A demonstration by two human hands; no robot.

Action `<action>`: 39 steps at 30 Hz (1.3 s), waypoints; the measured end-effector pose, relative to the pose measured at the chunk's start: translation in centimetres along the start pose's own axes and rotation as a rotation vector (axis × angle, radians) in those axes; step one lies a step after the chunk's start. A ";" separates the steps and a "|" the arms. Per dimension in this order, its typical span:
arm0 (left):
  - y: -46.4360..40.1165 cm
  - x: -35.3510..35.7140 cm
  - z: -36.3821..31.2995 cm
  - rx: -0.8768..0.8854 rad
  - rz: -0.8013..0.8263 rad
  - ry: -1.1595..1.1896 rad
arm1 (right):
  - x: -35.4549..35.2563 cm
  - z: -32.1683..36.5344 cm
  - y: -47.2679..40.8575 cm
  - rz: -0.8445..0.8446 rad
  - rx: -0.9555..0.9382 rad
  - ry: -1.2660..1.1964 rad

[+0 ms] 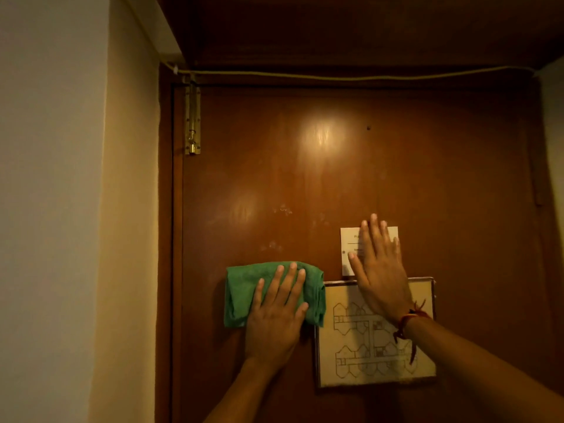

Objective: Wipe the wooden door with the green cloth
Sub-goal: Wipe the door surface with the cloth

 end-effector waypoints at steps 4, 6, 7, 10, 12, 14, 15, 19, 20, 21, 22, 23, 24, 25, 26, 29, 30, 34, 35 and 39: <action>-2.1 -0.7 0.1 0.014 -0.071 -0.035 | -0.4 -0.7 -2.9 -0.031 0.019 0.034; -2.5 -0.8 0.4 0.043 -0.087 -0.054 | -0.1 -0.1 -3.5 -0.059 0.036 0.033; -2.7 -0.9 0.5 0.057 -0.094 -0.064 | 0.1 0.2 -3.5 -0.079 0.051 0.036; -3.8 -1.6 0.8 0.081 -0.103 -0.082 | 0.6 0.8 -3.6 -0.114 0.091 0.038; -4.3 -1.9 0.7 0.088 -0.105 -0.086 | 0.8 0.8 -3.7 -0.124 0.100 0.045; -4.5 -1.9 0.7 0.083 -0.109 -0.092 | 0.8 0.7 -3.7 -0.129 0.099 0.051; -4.6 -1.9 0.7 0.085 -0.117 -0.096 | 0.8 0.7 -3.7 -0.130 0.100 0.055; -5.9 -2.7 0.5 0.111 -0.138 -0.114 | 0.8 0.8 -3.7 -0.112 0.100 0.066; -6.4 -3.0 0.4 0.124 -0.140 -0.120 | 0.8 0.8 -3.7 -0.108 0.100 0.064; -7.0 -3.3 0.3 0.135 -0.140 -0.122 | 0.7 0.9 -3.7 -0.110 0.102 0.062; -7.7 -3.7 0.1 0.138 -0.139 -0.119 | 0.6 0.9 -3.6 -0.109 0.100 0.062; -8.4 -4.0 -0.1 0.137 -0.138 -0.114 | 0.6 0.9 -3.6 -0.109 0.097 0.060; -9.1 -4.4 -0.4 0.134 -0.139 -0.108 | 0.6 1.0 -3.5 -0.107 0.096 0.055; -9.7 -4.6 -0.8 0.127 -0.144 -0.101 | 0.5 1.0 -3.4 -0.106 0.094 0.052; -10.3 -4.8 -1.1 0.121 -0.149 -0.097 | 0.4 1.0 -3.4 -0.103 0.092 0.049; -12.0 -5.5 -1.7 0.131 -0.161 -0.092 | 0.3 1.0 -3.4 -0.096 0.082 0.041; -12.6 -5.8 -1.8 0.138 -0.165 -0.095 | 0.3 1.0 -3.4 -0.096 0.083 0.039; -14.0 -6.4 -1.7 0.106 -0.187 -0.073 | 0.3 1.1 -3.5 -0.100 0.088 0.017; -13.8 -6.2 -1.7 0.100 -0.200 -0.062 | 0.3 1.1 -3.5 -0.103 0.087 0.015; -12.1 -5.1 -1.1 0.096 -0.225 -0.032 | 0.3 1.0 -3.9 -0.111 0.080 0.023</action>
Point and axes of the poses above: each hand's wrist, its own y-axis away from the middle knuckle, its own x-axis out of the palm, z = x × y, the point moved 5 cm from there along -y, towards the middle knuckle, and after that the axes turned 11 degrees about z, right-handed, at the moved point
